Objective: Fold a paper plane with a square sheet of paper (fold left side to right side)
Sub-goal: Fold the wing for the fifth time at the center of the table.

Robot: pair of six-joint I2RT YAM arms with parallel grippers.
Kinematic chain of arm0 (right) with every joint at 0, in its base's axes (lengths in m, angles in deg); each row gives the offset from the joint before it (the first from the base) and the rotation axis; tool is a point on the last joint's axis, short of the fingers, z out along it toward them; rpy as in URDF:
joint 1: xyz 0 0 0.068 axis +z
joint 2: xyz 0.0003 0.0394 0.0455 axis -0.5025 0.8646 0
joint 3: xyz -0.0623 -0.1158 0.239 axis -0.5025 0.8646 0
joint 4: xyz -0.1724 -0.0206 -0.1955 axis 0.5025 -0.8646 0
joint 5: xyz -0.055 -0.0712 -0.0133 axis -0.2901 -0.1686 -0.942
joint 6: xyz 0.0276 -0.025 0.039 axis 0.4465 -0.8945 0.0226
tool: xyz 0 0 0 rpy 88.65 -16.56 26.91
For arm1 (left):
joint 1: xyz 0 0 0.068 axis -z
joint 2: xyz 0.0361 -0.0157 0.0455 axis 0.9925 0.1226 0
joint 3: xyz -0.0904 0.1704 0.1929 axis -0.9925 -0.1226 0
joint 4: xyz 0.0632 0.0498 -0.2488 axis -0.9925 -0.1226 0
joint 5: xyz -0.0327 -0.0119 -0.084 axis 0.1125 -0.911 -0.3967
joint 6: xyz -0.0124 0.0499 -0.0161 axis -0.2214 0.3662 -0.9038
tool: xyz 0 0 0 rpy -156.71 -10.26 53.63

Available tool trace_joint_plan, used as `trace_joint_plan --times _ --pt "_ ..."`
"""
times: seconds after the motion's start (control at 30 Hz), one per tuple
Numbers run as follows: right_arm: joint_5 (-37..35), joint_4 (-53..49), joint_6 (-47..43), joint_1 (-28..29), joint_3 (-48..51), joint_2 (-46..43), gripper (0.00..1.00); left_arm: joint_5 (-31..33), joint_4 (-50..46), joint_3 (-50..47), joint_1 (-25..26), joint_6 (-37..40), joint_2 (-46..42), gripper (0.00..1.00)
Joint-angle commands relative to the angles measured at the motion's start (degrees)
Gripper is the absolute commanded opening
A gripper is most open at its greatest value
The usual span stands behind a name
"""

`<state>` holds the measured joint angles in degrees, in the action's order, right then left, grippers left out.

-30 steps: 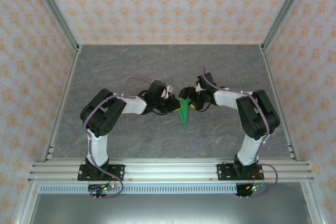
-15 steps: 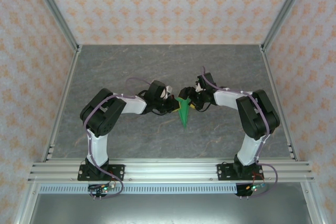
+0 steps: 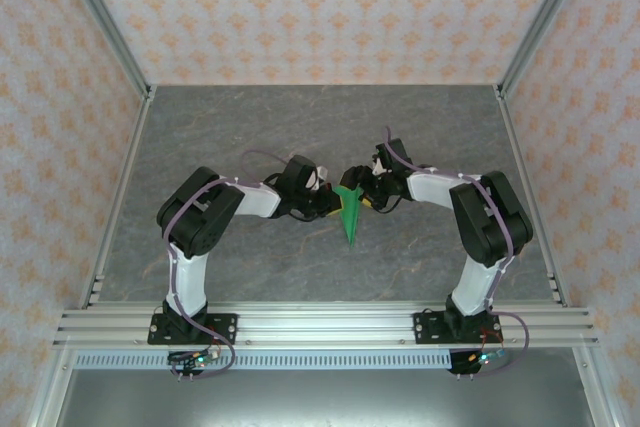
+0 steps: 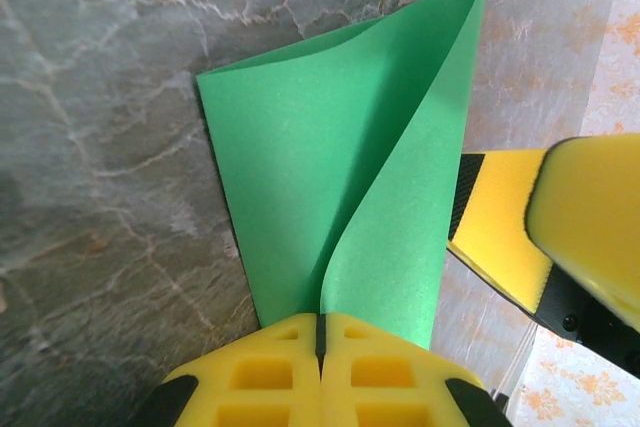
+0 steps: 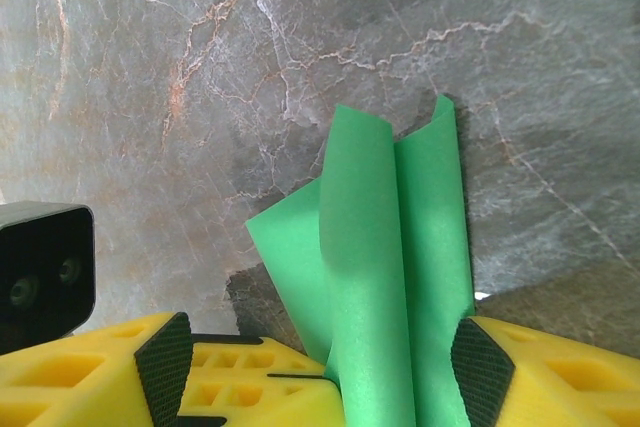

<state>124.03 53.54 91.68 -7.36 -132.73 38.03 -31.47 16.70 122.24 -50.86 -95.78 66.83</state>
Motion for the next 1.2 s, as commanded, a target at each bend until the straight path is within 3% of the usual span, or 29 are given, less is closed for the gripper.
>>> trace_joint_plan --times 0.0,0.33,0.6,0.63,0.77,0.83,1.17 --pt "-2.0 -4.4 -0.9 0.9 1.2 2.5 0.74 0.5 1.3 1.0 -0.7 0.5 1.7 0.00" --pt "-1.1 -0.2 1.1 0.8 1.9 -1.7 0.74 0.5 0.7 0.7 -0.5 0.9 2.6 0.00" --pt "-6.9 -6.4 -1.5 -0.3 1.9 -11.7 0.72 1.1 -0.4 0.4 -0.4 1.2 2.5 0.00" --pt "-6.5 -6.2 -1.4 -0.3 2.5 -12.1 0.68 1.2 -0.4 0.4 -0.5 1.2 2.5 0.00" --pt "-2.2 -2.8 0.5 0.7 3.9 -10.6 0.29 1.6 -1.1 0.3 -0.5 1.5 2.2 0.00" --pt "-1.4 -1.9 1.1 1.4 3.8 -9.0 0.16 1.9 -1.6 0.5 -0.5 1.7 2.0 0.00" --pt "-0.1 -0.6 1.1 2.1 2.2 -3.1 0.04 2.1 -2.3 0.7 -0.4 2.2 2.1 0.00"
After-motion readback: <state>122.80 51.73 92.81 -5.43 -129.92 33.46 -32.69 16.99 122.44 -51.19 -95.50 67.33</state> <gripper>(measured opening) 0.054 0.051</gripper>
